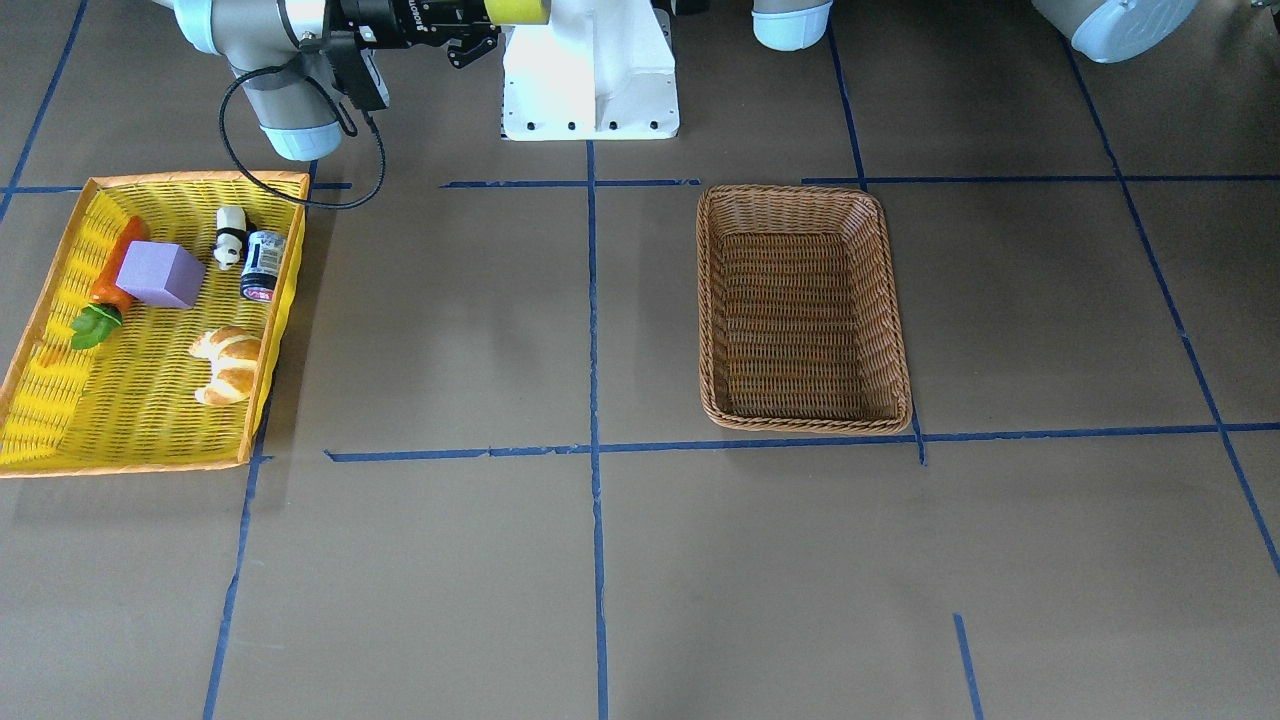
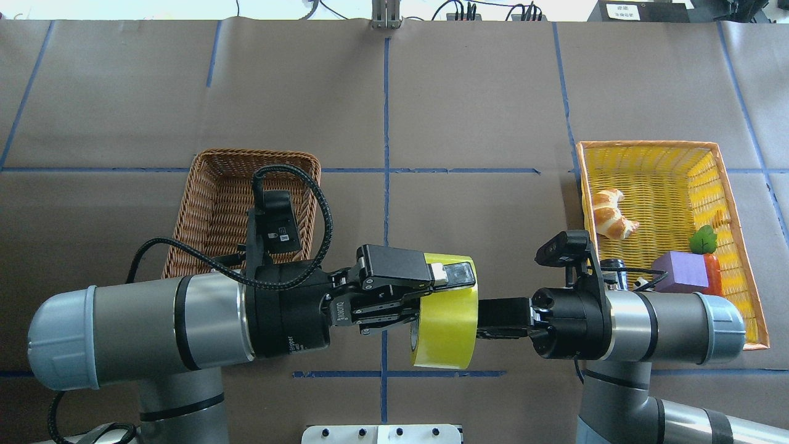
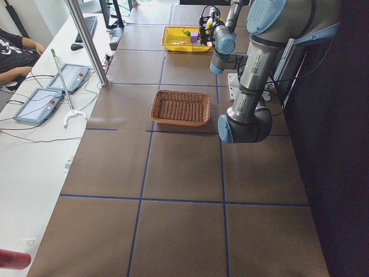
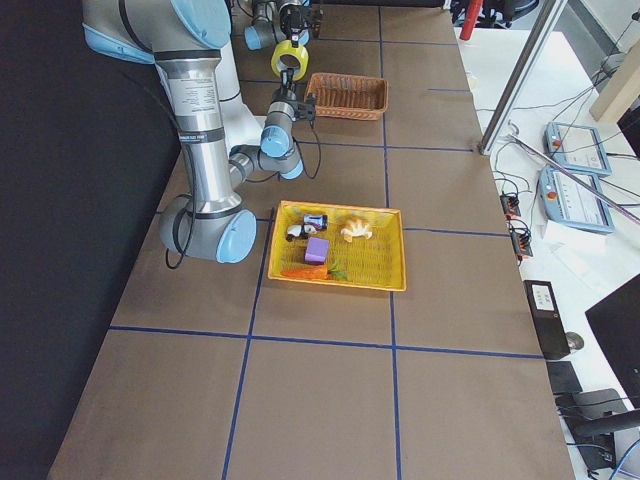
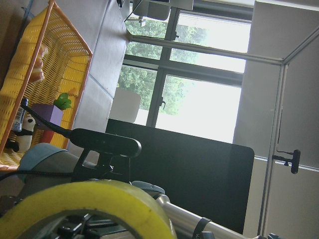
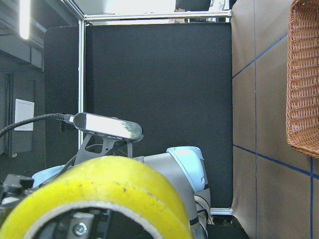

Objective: Move tape to another basket

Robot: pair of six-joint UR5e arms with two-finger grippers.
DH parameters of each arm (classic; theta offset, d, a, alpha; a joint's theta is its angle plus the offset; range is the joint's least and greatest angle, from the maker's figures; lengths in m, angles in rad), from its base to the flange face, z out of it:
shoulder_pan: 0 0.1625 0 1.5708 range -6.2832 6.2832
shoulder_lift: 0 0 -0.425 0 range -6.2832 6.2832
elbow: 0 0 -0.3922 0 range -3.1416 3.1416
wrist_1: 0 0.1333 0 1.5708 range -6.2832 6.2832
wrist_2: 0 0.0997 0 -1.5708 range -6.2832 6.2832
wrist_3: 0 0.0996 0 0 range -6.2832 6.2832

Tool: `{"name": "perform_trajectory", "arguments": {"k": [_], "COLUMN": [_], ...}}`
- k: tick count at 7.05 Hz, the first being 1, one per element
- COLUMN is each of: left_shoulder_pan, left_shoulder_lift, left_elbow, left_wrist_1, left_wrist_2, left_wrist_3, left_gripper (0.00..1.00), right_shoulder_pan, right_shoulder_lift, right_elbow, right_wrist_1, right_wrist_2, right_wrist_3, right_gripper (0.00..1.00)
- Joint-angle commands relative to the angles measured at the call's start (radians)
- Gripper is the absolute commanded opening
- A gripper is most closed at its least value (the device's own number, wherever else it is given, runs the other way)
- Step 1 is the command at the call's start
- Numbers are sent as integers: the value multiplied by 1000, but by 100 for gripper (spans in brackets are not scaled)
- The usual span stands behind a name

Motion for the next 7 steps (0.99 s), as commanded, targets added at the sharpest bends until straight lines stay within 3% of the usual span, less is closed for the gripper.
{"name": "perform_trajectory", "arguments": {"k": [1,2,3,7], "left_shoulder_pan": [0,0,-2,-5], "left_shoulder_lift": [0,0,0,6], "left_elbow": [0,0,-3,-16], "left_wrist_1": [0,0,0,1], "left_wrist_2": [0,0,0,-1], "left_wrist_3": [1,1,-1,3], "left_gripper": [7,3,1,0], "right_shoulder_pan": [0,-2,-2,3], "right_shoulder_lift": [1,1,-1,-1], "right_elbow": [-2,-2,0,3], "right_wrist_1": [0,-2,-2,0], "right_wrist_2": [1,-1,-9,-9], "right_wrist_3": [0,1,1,1], "right_gripper": [3,85,100,100]}}
